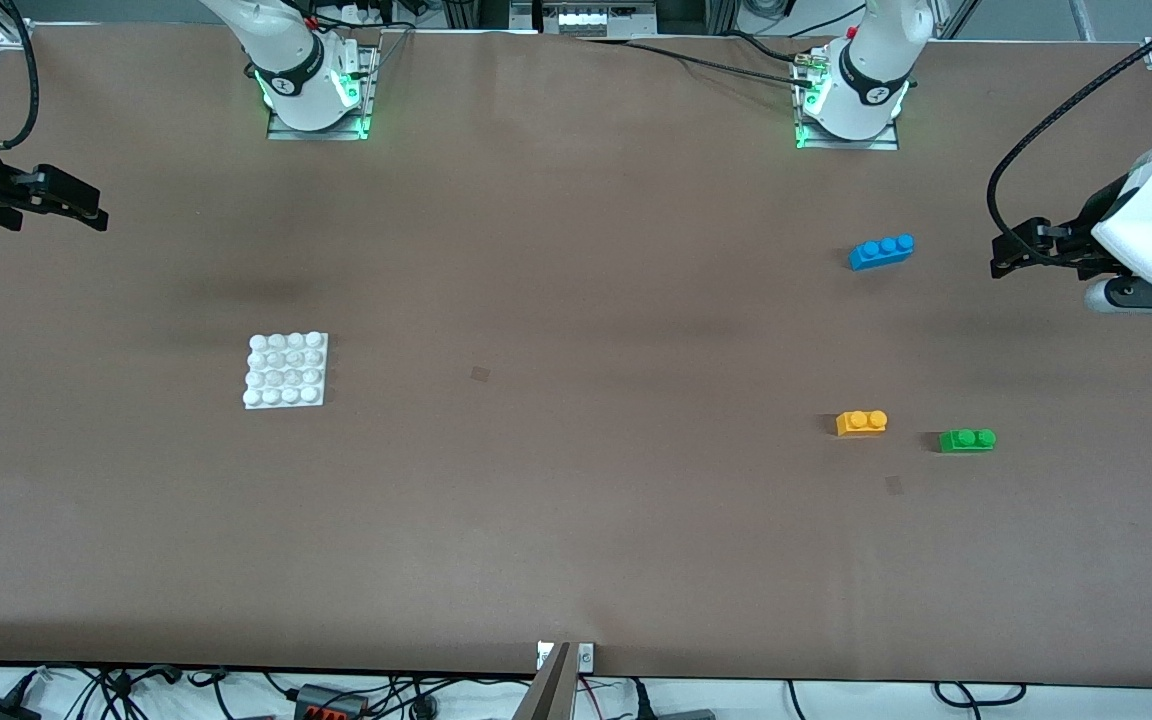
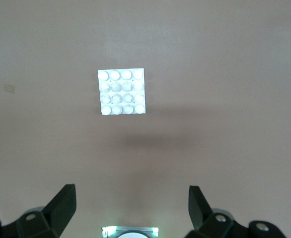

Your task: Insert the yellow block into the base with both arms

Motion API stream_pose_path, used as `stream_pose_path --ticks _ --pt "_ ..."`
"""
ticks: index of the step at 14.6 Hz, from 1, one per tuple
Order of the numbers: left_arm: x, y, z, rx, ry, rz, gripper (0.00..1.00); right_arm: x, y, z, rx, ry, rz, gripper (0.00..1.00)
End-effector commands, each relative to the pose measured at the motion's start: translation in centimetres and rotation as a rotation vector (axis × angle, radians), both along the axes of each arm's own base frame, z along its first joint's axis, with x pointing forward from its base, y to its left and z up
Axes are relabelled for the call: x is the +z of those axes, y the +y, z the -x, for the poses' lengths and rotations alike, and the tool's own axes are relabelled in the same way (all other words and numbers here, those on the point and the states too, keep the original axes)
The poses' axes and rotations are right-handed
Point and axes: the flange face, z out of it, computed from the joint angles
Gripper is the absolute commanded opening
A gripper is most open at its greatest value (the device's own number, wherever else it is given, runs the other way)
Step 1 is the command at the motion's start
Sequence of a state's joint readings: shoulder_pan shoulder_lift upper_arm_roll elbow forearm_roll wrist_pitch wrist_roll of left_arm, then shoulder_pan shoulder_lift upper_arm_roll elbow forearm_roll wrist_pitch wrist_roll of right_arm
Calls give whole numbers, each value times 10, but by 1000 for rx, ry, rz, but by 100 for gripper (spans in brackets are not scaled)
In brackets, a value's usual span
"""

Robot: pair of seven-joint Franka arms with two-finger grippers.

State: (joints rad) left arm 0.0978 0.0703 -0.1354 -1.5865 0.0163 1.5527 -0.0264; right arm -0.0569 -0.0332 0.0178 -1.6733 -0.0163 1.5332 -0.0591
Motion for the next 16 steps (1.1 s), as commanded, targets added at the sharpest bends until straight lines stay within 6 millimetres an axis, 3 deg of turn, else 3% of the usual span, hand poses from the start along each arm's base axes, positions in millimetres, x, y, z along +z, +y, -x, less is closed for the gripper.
stream_pose_path --ticks 1,11,13,16 --pt "7 2 0 -12 -11 24 100 4 3 2 2 -12 13 100" --pt "9 3 0 -15 -11 23 100 1 1 2 -1 7 12 100" --pt "10 3 0 -16 -13 23 100 -10 4 2 -1 45 8 100" --pt "10 3 0 -15 -13 23 100 -46 6 -14 -16 96 -3 100"
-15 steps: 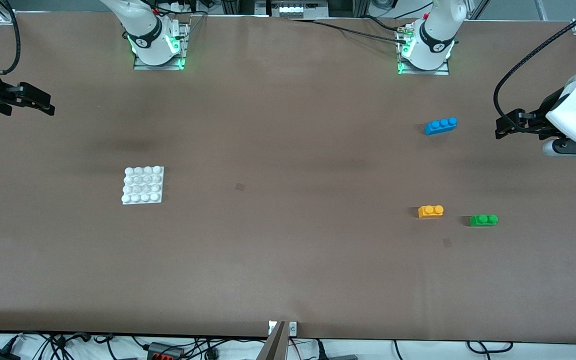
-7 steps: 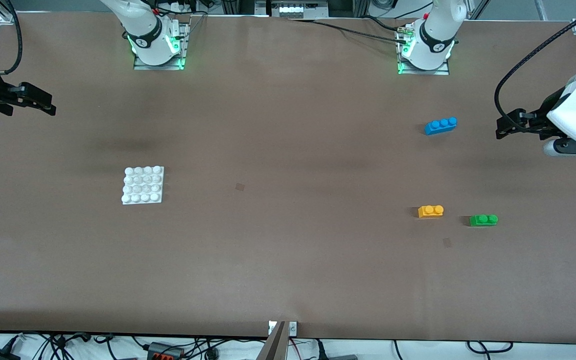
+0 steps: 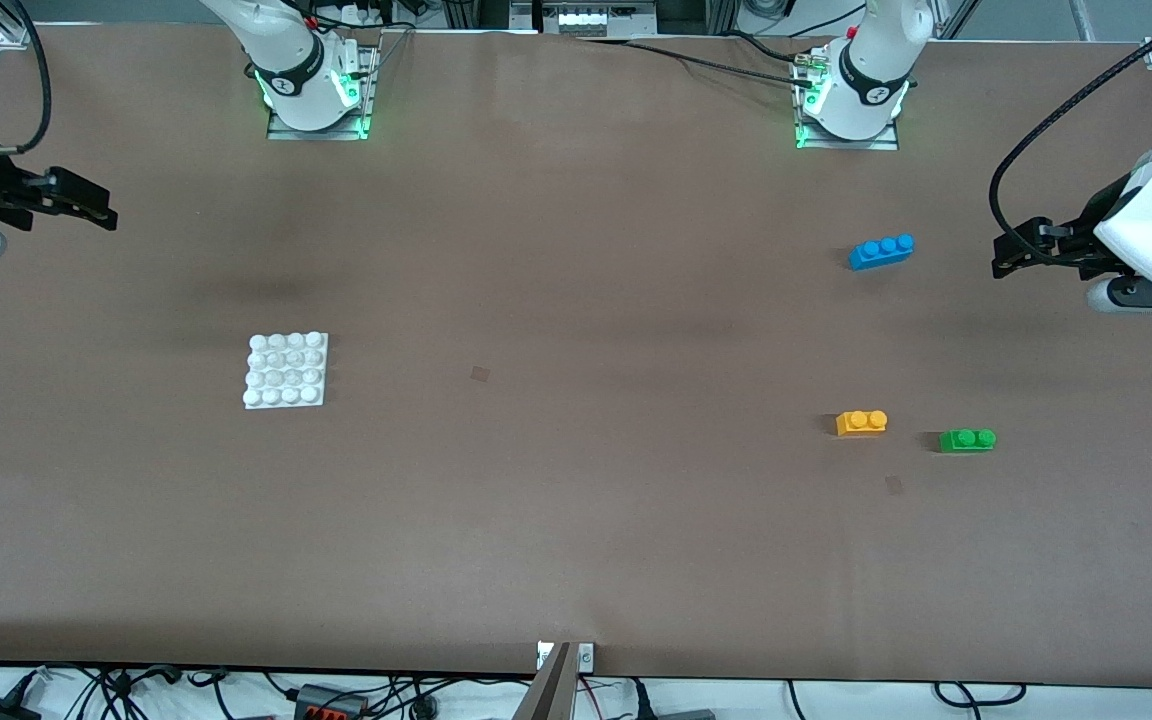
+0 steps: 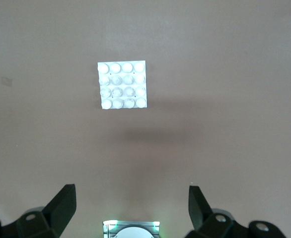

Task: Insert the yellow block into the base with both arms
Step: 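Reach the right gripper down and grasp the white base plate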

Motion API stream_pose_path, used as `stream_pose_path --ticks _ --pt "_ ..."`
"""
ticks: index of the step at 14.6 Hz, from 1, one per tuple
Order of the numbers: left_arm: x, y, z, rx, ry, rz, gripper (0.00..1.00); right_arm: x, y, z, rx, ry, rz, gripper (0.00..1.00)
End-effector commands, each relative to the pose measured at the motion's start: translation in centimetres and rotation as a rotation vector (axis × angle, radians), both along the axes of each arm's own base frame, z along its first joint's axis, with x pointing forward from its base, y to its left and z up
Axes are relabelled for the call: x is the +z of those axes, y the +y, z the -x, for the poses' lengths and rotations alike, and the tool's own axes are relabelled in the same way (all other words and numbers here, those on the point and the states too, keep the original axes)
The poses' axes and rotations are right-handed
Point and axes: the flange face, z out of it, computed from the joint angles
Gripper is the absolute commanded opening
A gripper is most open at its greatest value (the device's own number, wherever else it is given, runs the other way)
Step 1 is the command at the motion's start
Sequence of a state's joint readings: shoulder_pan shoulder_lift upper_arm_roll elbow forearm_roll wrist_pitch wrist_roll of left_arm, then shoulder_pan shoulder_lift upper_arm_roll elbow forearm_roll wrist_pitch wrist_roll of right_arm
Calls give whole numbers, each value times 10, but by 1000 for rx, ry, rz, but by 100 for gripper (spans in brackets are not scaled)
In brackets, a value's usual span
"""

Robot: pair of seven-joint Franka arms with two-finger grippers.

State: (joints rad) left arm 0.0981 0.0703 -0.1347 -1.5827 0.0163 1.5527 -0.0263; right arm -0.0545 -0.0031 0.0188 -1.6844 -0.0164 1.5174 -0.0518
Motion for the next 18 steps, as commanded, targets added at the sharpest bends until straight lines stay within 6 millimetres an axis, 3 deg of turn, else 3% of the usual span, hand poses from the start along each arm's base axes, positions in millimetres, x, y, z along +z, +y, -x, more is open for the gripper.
stream_pose_path --ticks 1,4,6,8,14,18 --pt "7 2 0 -17 -8 23 100 -56 10 -24 -16 75 -3 100" --pt "7 2 0 -17 -8 23 100 -104 19 -51 -112 54 14 100" --pt "7 2 0 -17 -8 23 100 -163 23 -55 -123 71 -20 100" --pt "7 2 0 -17 -8 23 100 -214 21 -51 -133 59 -51 100" --pt "7 2 0 -19 -6 23 100 -321 23 -39 -75 0 -56 100" --pt "6 2 0 -17 -5 23 100 -355 10 -35 -31 -34 -62 100"
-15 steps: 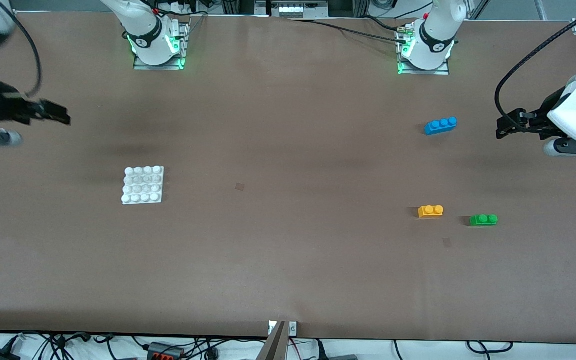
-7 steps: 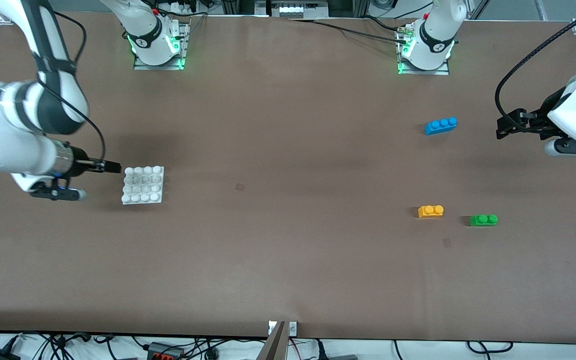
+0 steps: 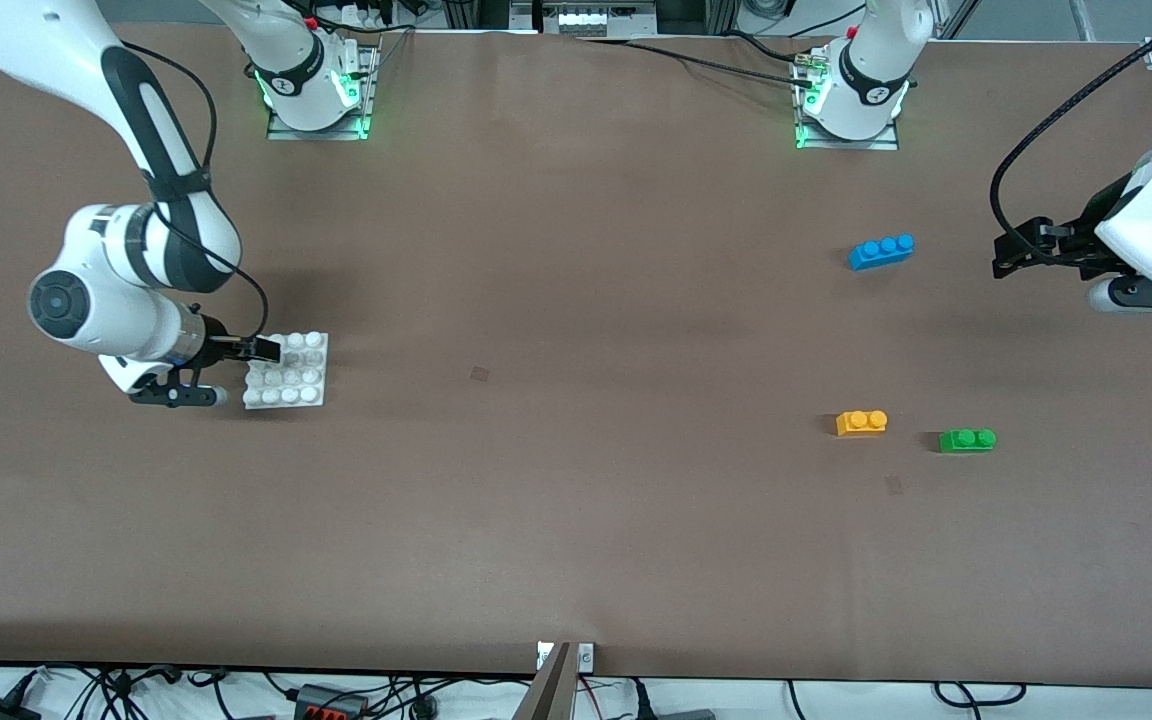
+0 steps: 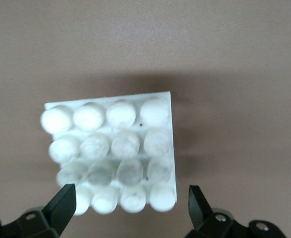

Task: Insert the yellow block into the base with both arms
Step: 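Reach the right gripper down and grasp the white base plate, then grasp the yellow block with the left gripper while the right gripper holds the plate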

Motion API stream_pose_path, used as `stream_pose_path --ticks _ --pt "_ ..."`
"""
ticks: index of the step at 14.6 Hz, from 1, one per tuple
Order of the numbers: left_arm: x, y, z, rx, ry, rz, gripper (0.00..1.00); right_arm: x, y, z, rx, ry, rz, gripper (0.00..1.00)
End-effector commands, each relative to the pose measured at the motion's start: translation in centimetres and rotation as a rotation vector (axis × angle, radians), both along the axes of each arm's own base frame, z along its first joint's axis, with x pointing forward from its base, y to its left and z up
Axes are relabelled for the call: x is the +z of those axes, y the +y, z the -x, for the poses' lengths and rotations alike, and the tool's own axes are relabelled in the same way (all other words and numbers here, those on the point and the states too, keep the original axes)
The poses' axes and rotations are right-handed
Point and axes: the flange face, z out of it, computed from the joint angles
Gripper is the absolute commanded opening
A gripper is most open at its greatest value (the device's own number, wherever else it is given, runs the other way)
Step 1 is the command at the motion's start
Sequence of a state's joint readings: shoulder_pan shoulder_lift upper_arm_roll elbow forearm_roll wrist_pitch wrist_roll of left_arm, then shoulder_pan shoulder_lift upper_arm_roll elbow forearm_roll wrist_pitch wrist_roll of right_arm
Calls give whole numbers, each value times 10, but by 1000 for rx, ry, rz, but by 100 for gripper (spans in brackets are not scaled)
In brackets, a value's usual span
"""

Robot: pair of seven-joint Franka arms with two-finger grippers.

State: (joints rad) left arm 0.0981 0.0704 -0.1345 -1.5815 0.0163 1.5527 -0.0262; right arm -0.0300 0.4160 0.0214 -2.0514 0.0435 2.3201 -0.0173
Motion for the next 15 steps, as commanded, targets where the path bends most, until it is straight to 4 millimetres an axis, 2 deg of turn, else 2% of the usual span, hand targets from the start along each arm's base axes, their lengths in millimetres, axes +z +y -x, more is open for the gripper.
stream_pose_path --ticks 1,5,8,10,12,15 --pt "6 1 0 -16 -3 23 100 -13 -12 3 14 -18 -17 100" --pt "-7 2 3 -19 59 25 100 -37 -13 3 47 -27 -19 100" --pt "-26 5 -8 -18 76 32 100 -40 -13 2 52 -37 -21 100" --pt "-53 13 -20 -3 89 37 100 -39 -12 1 54 -40 -20 100" --pt "-80 8 -35 -8 74 44 100 -41 -10 1 54 -37 -25 100" --pt "-139 8 -56 12 74 54 100 -50 -9 4 36 -23 -41 100"
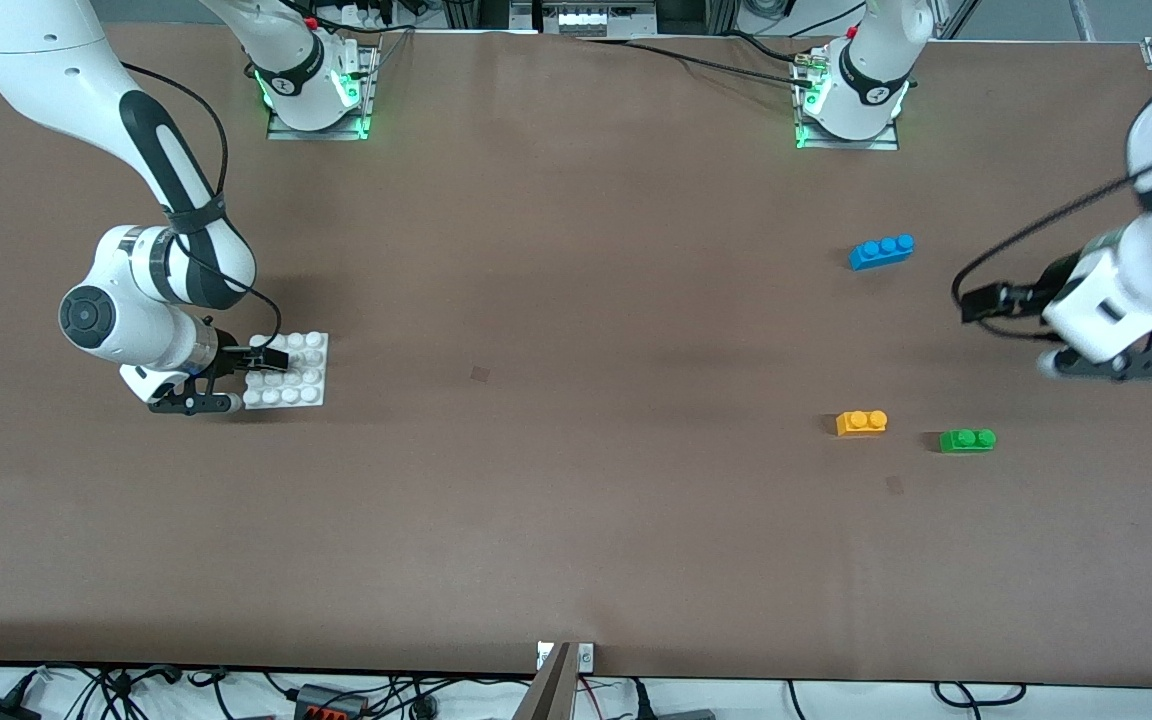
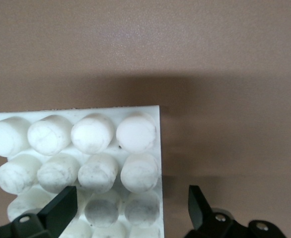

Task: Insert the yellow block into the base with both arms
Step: 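Grasp the yellow block with the left gripper while the right gripper holds the plate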

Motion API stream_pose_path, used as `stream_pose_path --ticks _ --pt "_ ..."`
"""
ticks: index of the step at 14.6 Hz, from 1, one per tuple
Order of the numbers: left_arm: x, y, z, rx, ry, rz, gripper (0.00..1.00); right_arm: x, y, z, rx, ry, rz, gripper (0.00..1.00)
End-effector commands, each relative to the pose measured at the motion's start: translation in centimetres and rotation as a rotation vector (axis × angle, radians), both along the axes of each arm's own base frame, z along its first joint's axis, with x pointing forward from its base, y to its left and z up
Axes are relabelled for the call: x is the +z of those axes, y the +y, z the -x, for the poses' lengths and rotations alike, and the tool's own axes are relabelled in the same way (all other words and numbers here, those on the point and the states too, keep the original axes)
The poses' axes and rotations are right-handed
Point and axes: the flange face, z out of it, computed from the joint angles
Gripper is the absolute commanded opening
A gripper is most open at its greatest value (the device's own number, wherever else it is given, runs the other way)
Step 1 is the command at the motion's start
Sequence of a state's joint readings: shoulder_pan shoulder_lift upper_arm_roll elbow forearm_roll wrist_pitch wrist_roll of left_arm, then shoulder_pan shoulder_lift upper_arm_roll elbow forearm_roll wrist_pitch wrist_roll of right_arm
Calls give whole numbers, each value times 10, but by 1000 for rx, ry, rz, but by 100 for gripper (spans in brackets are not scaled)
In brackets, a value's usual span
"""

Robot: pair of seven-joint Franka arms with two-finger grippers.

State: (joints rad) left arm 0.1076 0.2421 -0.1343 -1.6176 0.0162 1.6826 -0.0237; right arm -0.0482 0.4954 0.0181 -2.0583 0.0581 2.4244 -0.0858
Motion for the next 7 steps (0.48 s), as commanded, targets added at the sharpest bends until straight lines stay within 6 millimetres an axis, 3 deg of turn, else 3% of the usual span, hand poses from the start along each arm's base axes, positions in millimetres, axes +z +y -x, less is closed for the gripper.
stream_pose_path --ticks 1,2,7 --pt "-52 0 -20 20 3 38 100 -13 5 4 4 3 -30 100" --pt "-73 -6 -24 31 12 63 100 -14 5 3 6 0 -30 96" --pt "-141 -33 -28 60 -46 64 100 -20 13 4 17 6 -36 79"
